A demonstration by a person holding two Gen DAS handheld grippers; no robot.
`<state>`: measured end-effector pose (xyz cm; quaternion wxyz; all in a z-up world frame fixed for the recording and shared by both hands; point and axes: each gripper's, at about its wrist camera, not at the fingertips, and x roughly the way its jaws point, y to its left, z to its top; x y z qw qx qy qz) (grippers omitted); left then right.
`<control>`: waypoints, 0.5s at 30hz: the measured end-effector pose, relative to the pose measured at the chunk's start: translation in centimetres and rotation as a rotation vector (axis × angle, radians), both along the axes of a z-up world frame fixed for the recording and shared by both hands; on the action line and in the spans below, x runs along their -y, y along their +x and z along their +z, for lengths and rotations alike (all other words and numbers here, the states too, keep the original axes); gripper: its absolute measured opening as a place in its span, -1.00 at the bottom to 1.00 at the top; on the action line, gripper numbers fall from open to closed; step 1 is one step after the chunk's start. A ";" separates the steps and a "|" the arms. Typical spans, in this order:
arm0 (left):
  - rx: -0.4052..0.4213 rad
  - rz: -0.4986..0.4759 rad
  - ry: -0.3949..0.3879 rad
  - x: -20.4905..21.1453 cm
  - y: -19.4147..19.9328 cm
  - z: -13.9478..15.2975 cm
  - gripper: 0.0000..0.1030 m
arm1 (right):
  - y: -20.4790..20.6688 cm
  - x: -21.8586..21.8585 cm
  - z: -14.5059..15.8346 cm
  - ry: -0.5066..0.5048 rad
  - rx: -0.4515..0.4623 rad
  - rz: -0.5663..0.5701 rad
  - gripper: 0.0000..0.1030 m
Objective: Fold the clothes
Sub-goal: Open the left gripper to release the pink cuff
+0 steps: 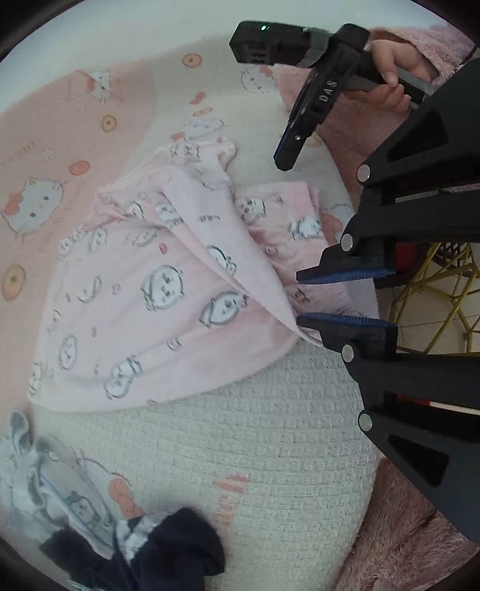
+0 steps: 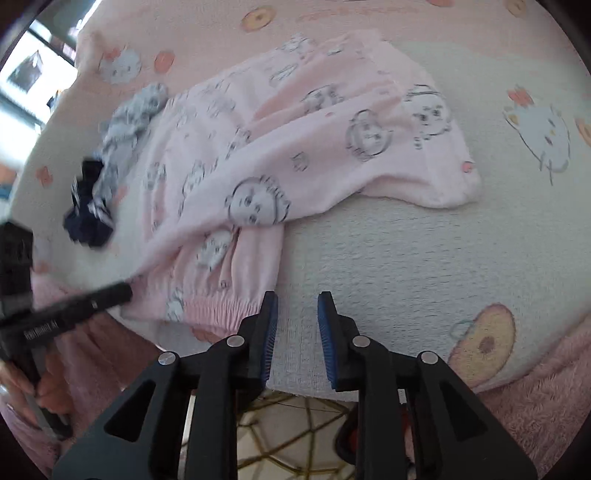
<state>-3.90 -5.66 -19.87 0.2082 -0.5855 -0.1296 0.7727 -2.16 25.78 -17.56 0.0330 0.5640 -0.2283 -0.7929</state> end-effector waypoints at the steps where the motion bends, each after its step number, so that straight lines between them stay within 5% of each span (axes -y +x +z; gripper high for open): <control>1: -0.044 -0.046 0.010 -1.0 0.0 0.8 -0.53 | -0.3 -2.2 0.9 -0.045 -0.021 -0.081 -0.55; 5: -0.168 -0.221 -0.063 -7.5 -1.1 2.7 -0.24 | 0.2 -8.4 3.4 -0.008 -0.133 -0.329 -0.42; 10: -0.206 -0.341 -0.144 -15.6 -4.1 1.8 -0.21 | -1.4 -11.7 4.2 0.020 -0.165 -0.369 -0.40; 15: -0.226 -0.441 -0.184 -22.4 -5.6 -0.3 -0.21 | 0.2 -13.9 0.2 -0.115 -0.042 -0.430 -0.38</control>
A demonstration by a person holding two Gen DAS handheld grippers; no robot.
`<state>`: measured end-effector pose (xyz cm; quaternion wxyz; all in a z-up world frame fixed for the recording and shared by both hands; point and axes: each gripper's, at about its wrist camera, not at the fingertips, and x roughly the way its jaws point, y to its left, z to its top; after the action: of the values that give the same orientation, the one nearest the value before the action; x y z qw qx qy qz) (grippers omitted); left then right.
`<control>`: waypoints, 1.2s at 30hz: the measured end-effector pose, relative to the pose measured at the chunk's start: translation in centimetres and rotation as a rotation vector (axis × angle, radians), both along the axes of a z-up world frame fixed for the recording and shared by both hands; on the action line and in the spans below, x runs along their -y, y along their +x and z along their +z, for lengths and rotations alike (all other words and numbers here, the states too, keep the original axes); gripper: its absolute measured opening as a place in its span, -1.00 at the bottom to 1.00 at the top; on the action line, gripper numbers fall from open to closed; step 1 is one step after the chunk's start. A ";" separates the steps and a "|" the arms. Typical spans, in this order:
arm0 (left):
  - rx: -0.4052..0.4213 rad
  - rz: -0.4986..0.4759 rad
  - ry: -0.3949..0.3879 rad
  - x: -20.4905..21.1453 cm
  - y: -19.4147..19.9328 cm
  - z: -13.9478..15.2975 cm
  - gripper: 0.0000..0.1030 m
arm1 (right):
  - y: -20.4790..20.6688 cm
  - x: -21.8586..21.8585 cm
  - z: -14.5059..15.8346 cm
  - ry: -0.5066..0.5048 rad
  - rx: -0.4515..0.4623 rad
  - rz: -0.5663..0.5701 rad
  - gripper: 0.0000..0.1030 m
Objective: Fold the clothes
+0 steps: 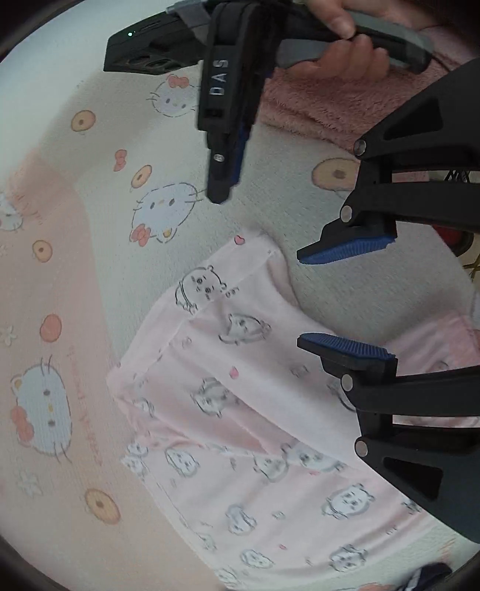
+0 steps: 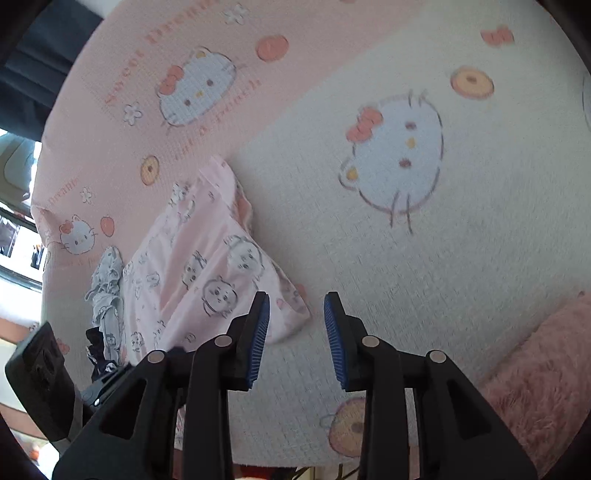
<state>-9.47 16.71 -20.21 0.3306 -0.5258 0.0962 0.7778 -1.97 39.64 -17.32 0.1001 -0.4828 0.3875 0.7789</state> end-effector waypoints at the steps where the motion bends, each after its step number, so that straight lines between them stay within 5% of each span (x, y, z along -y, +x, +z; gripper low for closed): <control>1: 0.000 -0.017 -0.011 -1.1 -0.2 -0.6 -0.21 | 0.0 -0.3 -0.6 -0.030 0.016 -0.013 -0.35; 5: 0.003 -0.073 -0.067 -4.4 -0.3 -2.5 -0.20 | -0.3 -1.4 -0.4 -0.036 -0.009 -0.067 -0.35; 9: -0.059 -0.089 -0.104 -6.3 -0.1 -3.4 -0.24 | -0.7 -2.0 -1.9 -0.044 0.060 -0.106 -0.34; 12: -0.055 -0.043 -0.070 -5.9 -0.9 -2.8 -0.86 | -0.9 -2.1 -2.7 -0.044 0.090 -0.113 -0.34; 14: -0.002 0.012 0.011 -4.2 -1.9 -1.7 -0.86 | -1.2 -1.8 -2.2 -0.006 0.085 -0.101 -0.34; 21: -0.081 0.235 0.178 11.5 -5.9 6.5 -0.86 | -4.5 2.2 0.5 0.089 0.052 0.092 -0.34; 25: -0.077 0.397 0.172 21.3 -10.5 7.0 -0.86 | -8.9 6.3 2.4 0.171 0.007 0.248 -0.31; 30: -0.018 0.487 0.132 28.4 -15.5 3.7 -0.86 | -16.1 10.8 3.2 0.248 -0.009 0.401 -0.28; 36: 0.062 0.475 0.113 30.8 -18.3 -0.3 -0.86 | -25.1 13.7 2.4 0.334 -0.009 0.500 -0.28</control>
<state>-27.77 -14.05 -20.52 0.1702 -0.5378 -0.0840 0.8214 -27.05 25.96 -14.93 -0.0184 -0.5366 0.1234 0.8346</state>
